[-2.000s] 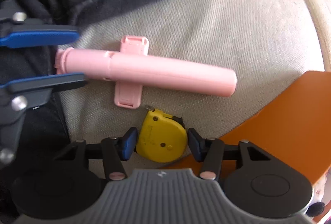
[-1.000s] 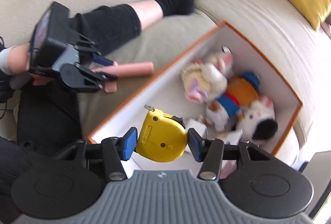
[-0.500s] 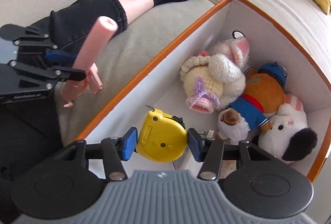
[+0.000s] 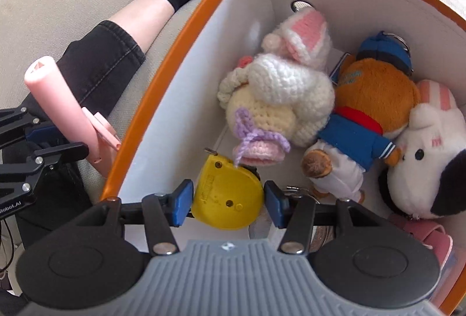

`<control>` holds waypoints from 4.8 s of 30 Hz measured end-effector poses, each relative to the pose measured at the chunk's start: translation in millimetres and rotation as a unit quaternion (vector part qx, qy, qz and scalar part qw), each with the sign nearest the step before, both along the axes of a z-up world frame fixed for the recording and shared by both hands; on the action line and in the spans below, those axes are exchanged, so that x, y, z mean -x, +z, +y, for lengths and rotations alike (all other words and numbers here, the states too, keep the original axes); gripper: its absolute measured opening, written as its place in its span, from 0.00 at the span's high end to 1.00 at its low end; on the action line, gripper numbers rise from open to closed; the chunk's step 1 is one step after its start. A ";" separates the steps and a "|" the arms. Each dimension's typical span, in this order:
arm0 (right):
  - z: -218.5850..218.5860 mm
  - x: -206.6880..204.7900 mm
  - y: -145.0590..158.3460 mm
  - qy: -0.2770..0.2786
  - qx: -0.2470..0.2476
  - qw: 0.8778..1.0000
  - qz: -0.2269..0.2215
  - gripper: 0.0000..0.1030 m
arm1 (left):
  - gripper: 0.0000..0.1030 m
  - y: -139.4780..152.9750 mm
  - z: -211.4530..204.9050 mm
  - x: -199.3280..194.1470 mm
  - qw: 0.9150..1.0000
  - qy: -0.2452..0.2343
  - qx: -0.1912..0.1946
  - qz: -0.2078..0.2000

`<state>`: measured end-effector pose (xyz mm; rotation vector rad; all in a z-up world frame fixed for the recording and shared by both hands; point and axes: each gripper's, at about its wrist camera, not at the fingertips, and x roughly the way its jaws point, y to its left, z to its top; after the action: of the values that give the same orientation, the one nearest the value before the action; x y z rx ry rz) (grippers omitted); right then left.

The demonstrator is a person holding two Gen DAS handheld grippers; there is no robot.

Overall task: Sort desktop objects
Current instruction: 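Lower the tape measure into the orange box and open the right gripper, then pass the pink selfie stick from the left gripper to the right gripper, then lower the selfie stick into the orange box with the right gripper and release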

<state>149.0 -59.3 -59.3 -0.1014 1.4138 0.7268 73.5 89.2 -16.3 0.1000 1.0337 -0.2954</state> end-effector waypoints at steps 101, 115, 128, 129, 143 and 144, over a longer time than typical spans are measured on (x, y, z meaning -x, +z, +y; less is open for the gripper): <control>-33.5 127.8 62.8 0.378 0.119 0.885 -0.243 0.95 | 0.71 37.2 -66.4 32.2 0.992 -0.072 0.105 -0.022; -3.7 134.6 33.5 0.502 0.149 0.831 -0.190 0.94 | 0.71 14.1 -51.8 35.2 0.991 -0.034 0.126 0.010; 2.9 121.5 30.7 0.482 0.134 0.858 -0.121 0.90 | 0.71 15.6 -48.8 37.6 0.991 -0.022 0.129 0.005; 2.3 120.8 32.4 0.480 0.128 0.860 -0.115 0.89 | 0.71 16.6 -48.5 38.4 0.991 -0.022 0.129 0.004; -39.7 141.0 90.7 0.343 0.078 0.916 -0.194 0.79 | 0.71 53.9 -73.0 54.6 0.991 -0.047 0.109 -0.063; -44.2 144.4 95.5 0.332 0.066 0.918 -0.205 0.78 | 0.71 57.4 -76.1 55.5 0.991 -0.047 0.107 -0.072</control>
<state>4.5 -103.6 36.2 -0.8272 1.0077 1.0857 18.0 13.1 41.1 -0.0232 0.8504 -0.4772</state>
